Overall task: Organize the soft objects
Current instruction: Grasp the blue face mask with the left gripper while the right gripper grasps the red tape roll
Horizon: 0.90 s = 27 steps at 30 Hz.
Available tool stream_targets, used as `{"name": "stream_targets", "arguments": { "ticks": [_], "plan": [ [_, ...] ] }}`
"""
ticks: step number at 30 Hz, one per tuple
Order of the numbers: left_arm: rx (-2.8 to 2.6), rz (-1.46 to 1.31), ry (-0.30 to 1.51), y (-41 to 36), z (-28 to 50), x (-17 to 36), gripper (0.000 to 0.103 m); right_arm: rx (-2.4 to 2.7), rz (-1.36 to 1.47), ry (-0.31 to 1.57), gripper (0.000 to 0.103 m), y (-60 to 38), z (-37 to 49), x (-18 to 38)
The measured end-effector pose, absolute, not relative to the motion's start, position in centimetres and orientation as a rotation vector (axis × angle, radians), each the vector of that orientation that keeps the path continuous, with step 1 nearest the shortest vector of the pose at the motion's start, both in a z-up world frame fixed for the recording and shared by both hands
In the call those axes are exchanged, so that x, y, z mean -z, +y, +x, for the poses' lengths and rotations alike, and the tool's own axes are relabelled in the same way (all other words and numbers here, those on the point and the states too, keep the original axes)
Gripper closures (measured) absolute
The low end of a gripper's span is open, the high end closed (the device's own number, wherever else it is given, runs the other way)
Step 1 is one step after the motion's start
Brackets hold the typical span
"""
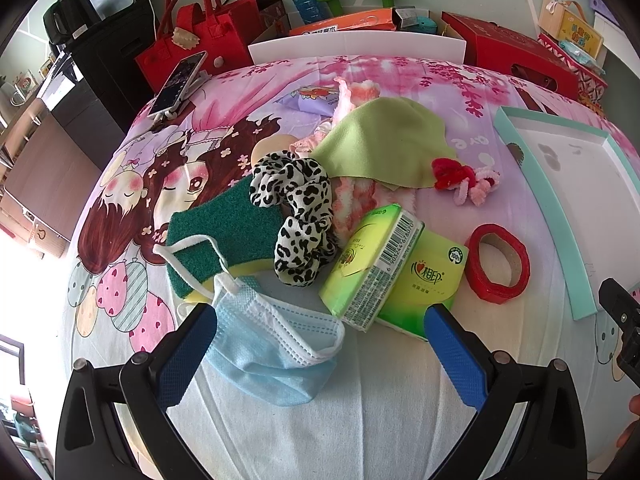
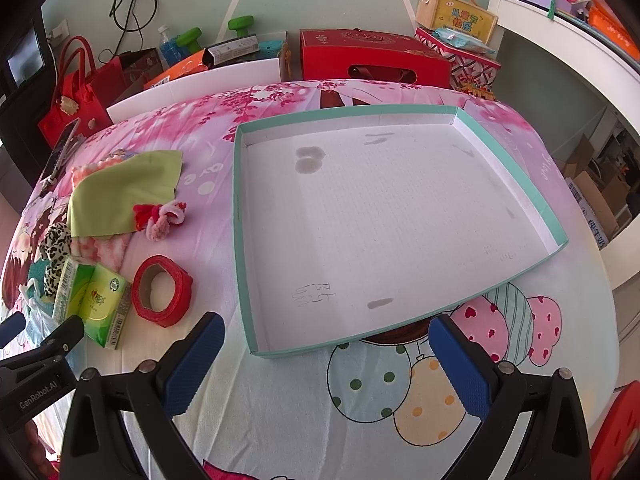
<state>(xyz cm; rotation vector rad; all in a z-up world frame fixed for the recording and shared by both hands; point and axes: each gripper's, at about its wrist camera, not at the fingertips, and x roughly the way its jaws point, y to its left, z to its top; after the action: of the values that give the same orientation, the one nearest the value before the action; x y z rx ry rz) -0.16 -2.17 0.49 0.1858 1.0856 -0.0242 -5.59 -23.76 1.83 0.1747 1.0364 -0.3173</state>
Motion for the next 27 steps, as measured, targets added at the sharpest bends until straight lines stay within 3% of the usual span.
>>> {"name": "stream_targets", "arguments": {
  "ticks": [10,18,27],
  "plan": [
    [-0.050,0.116,1.007,1.7,0.4,-3.3,0.000,0.298,0.168,0.987,0.000,-23.1,-5.6,-2.9],
    [-0.113,-0.009,1.041,6.5,1.5,-2.7,0.000,0.194,0.121,0.953,0.000,-19.4,-4.2,-3.5],
    [-0.007,-0.057,1.132,5.7,1.5,-1.0,0.000,0.021,0.126,0.977,0.000,-15.0,-2.2,-2.0]
  ]
}}
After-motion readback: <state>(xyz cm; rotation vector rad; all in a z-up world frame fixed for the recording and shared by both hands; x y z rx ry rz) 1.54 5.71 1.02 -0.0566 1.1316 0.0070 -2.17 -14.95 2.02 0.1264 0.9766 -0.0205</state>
